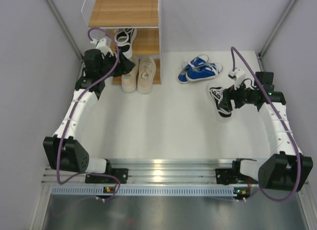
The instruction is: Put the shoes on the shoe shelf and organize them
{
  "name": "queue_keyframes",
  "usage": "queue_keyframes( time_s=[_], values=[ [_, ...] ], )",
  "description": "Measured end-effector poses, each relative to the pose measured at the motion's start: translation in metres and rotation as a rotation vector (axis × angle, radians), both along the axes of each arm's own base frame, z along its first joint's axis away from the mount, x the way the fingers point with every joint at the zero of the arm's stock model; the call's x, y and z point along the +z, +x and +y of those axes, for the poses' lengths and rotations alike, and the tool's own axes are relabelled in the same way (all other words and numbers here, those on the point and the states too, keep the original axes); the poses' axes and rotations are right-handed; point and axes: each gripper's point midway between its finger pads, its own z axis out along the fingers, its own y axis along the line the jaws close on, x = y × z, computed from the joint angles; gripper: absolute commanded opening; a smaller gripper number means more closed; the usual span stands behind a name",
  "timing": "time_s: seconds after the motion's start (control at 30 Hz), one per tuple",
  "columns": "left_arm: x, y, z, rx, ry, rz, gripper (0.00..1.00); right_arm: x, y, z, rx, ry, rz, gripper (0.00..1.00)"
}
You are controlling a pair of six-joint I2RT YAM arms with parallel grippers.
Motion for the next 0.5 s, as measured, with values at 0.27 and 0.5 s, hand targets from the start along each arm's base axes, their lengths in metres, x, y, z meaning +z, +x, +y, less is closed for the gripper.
queue_keyframes(
  time_s=[0.27, 0.5],
  values=[
    [0.030, -0.081, 0.008, -0.022, 0.013, -0.130, 0.83, -0.057, 0.019, -0.037, -0.170, -0.111, 0.207, 0.75],
    [0.005, -0.129, 0.015, 0.021, -0.042, -0.092, 0.84, -0.099, 0.035, -0.060, -0.242, -0.213, 0.293, 0.68]
  ],
)
